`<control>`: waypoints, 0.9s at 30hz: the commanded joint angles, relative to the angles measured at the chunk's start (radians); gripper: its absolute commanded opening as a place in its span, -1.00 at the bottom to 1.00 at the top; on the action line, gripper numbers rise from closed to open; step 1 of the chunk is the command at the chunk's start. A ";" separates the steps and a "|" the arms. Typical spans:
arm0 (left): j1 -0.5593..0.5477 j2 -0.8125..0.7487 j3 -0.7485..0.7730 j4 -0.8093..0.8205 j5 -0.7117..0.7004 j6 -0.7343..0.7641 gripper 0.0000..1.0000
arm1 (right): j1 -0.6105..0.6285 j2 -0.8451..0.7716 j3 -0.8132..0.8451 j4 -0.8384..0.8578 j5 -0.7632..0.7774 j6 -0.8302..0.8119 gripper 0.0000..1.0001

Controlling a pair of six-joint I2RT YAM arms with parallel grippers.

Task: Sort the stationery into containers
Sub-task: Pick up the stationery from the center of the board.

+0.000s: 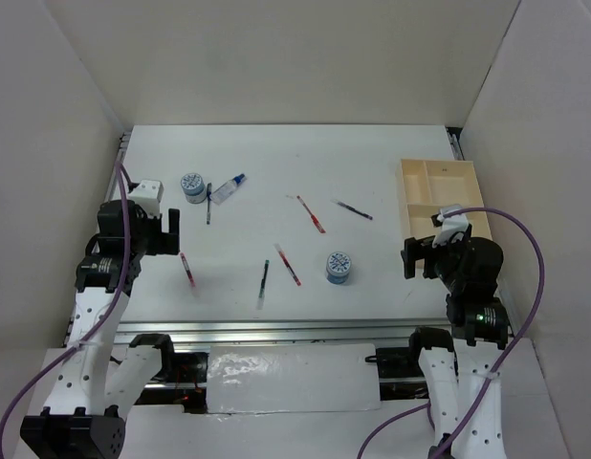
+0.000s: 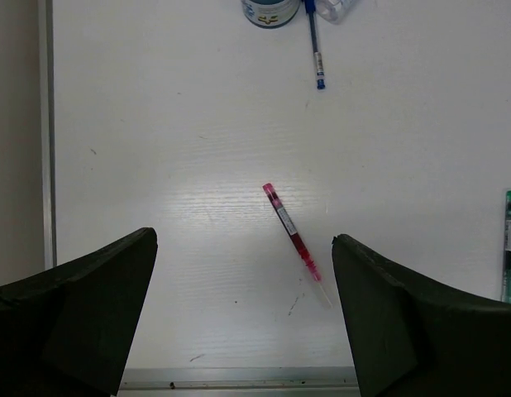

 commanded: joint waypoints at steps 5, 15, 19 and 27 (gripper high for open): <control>0.005 -0.003 0.054 -0.025 -0.072 -0.017 0.99 | -0.014 0.013 -0.007 -0.005 -0.017 -0.012 1.00; 0.005 -0.009 0.025 -0.044 0.007 0.023 0.98 | 0.041 0.249 0.136 -0.092 -0.121 -0.006 0.94; 0.006 -0.006 0.017 -0.039 0.007 0.021 0.99 | 0.191 0.450 0.214 -0.103 -0.048 0.045 0.85; 0.006 -0.011 0.005 -0.027 -0.007 0.015 0.98 | 0.582 0.665 0.243 -0.040 0.214 0.148 1.00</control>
